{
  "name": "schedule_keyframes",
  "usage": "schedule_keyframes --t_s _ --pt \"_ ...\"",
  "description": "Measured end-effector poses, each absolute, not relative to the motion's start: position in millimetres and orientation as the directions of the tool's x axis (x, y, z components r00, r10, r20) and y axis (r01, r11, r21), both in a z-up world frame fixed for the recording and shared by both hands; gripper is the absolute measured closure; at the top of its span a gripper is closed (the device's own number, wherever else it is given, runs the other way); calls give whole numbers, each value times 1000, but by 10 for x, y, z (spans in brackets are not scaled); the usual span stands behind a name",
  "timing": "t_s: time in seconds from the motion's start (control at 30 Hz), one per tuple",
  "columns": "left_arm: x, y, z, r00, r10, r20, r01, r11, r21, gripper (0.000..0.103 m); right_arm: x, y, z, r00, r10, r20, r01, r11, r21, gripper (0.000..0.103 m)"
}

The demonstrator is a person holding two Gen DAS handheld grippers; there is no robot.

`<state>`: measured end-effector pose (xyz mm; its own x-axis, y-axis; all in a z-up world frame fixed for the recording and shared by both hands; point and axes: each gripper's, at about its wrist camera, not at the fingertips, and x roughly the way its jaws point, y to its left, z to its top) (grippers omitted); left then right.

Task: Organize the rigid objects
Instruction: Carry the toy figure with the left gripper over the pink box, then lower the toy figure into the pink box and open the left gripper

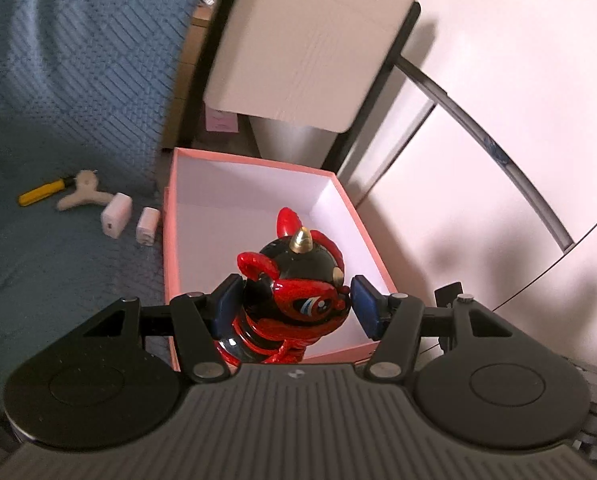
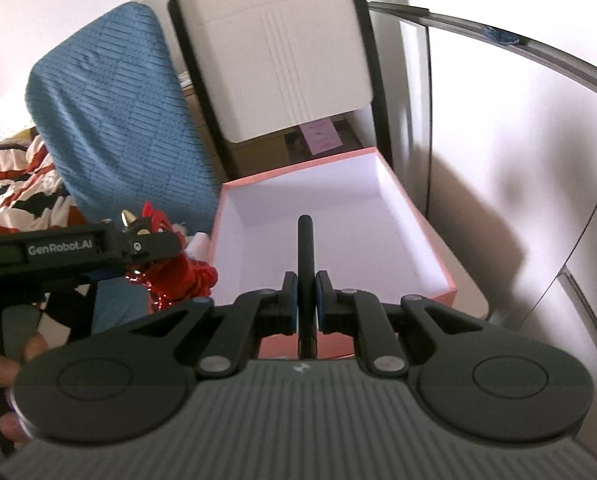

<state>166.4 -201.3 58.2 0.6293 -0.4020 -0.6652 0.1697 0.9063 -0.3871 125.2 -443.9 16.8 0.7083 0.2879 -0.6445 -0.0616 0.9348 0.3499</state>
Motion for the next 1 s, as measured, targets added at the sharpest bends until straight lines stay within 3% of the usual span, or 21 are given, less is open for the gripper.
schedule_keyframes --t_s 1.0 --pt "3018 -2512 -1138 384 -278 -881 18 956 -294 38 2718 -4513 -1356 449 361 -817 -58 924 377 91"
